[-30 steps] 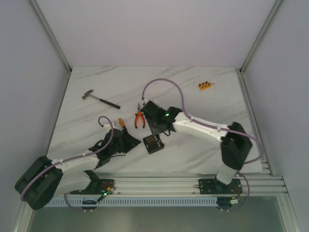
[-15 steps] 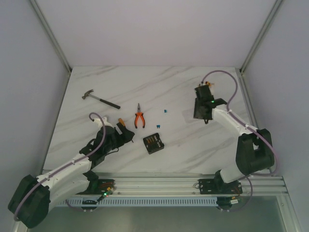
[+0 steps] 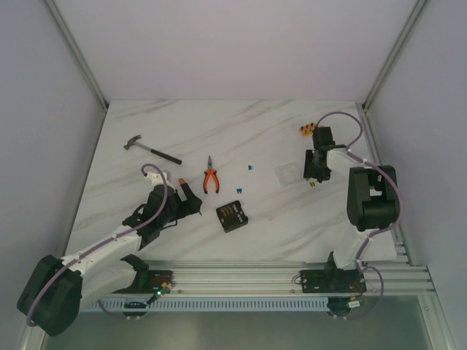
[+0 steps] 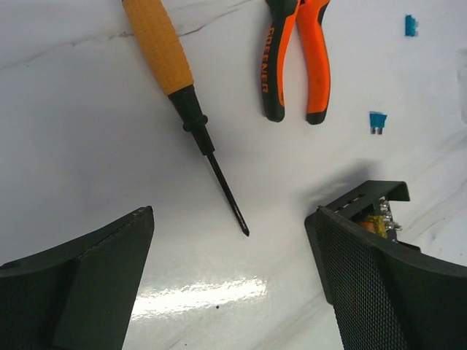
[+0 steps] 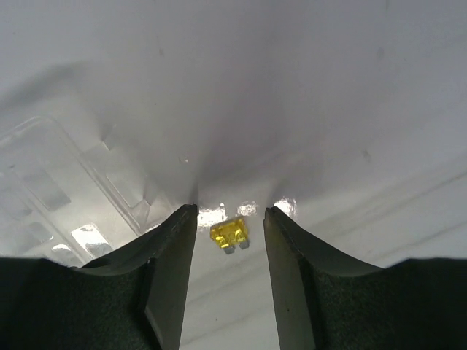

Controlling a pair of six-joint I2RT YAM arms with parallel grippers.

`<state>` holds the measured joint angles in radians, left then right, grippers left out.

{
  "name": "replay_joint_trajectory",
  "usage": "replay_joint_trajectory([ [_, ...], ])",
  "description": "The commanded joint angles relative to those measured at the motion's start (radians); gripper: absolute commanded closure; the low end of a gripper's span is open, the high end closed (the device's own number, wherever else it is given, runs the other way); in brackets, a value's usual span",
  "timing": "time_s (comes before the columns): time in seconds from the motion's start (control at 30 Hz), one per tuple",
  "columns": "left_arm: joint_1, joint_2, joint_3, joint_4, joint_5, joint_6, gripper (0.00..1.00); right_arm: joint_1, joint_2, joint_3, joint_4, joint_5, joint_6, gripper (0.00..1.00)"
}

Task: Snap on the fuse box
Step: Pick up the fuse from the center of the board.

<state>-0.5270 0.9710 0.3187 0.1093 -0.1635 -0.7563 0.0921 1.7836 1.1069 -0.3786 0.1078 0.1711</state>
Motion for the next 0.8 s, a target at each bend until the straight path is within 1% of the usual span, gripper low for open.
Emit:
replay_joint_trajectory([
  [0.0,0.010,0.025,0.028,-0.016,0.021,0.033,0.00,-0.015,0.033,0.053,0.024,-0.060,-0.048,0.53],
  [0.13,0.012,0.037,0.028,-0.015,0.030,0.029,0.00,-0.015,0.058,0.049,-0.021,-0.090,-0.042,0.59],
  [0.23,0.015,0.047,0.030,-0.013,0.040,0.026,0.00,-0.013,0.042,0.020,-0.060,-0.109,-0.025,0.62],
  [0.37,0.015,0.062,0.032,-0.012,0.057,0.022,0.00,-0.014,-0.008,-0.037,-0.079,-0.108,-0.011,0.61],
  [0.5,0.013,0.085,0.040,-0.007,0.071,0.020,0.00,-0.014,-0.035,-0.048,-0.099,-0.115,-0.014,0.59],
  [0.63,0.015,0.097,0.047,-0.001,0.086,0.015,0.00,-0.012,-0.030,-0.043,-0.104,-0.100,-0.013,0.57],
  [0.77,0.014,0.098,0.045,0.001,0.091,0.007,0.00,-0.005,-0.024,-0.040,-0.110,-0.056,0.024,0.57],
])
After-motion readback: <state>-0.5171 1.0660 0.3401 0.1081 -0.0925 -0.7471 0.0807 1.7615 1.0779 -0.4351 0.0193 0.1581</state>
